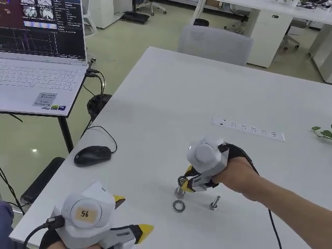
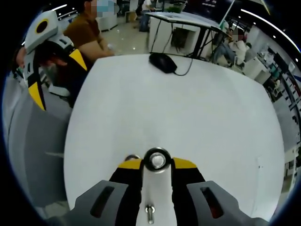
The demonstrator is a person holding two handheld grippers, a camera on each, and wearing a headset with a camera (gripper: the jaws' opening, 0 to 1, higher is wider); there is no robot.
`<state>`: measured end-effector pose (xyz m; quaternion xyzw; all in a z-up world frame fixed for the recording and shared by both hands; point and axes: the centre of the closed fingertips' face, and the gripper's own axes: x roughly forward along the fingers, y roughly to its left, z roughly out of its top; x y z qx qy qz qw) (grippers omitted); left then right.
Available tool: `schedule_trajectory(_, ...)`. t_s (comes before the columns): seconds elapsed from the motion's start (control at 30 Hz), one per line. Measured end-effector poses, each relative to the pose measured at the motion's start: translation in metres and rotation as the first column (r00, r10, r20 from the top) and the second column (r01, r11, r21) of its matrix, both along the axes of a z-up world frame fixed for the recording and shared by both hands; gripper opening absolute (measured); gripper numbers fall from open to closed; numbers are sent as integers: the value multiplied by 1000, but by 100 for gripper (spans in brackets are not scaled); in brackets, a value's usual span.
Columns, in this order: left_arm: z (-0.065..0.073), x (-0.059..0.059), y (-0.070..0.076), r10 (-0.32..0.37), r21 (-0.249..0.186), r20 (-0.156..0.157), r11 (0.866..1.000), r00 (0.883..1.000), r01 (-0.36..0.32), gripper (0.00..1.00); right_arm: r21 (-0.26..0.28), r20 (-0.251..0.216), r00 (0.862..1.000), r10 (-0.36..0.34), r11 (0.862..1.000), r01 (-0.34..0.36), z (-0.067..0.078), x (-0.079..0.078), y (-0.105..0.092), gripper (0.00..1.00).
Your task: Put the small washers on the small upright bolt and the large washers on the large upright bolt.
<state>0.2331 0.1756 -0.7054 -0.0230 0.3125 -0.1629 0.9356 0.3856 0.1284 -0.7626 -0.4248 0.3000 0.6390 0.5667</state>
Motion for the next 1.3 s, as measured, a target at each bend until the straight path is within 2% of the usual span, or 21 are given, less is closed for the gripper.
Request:
schedule_trajectory(0.33, -1, -1, 0, 2, -4, -2, 1000, 1000, -2, 56, -24, -5, 1000, 3, 1000, -3, -7, -1, 0, 23)
schedule_trajectory(0.63, -2, -2, 2, 8, -4, -6, 1000, 1000, -8, 56, -57, -6, 1000, 5, 998, -6, -19, -1, 1, 23)
schedule_trajectory(1.17, -3, -2, 2, 7, -4, -7, 1000, 1000, -7, 56, -133, -20, 1000, -23, 991, 20, -50, -1, -1, 24)
schedule_trajectory(1.3, -4, -1, 1, 2, -4, -11, 1000, 1000, -2, 56, -139, -21, 999, -25, 990, 21, -52, -1, -2, 25)
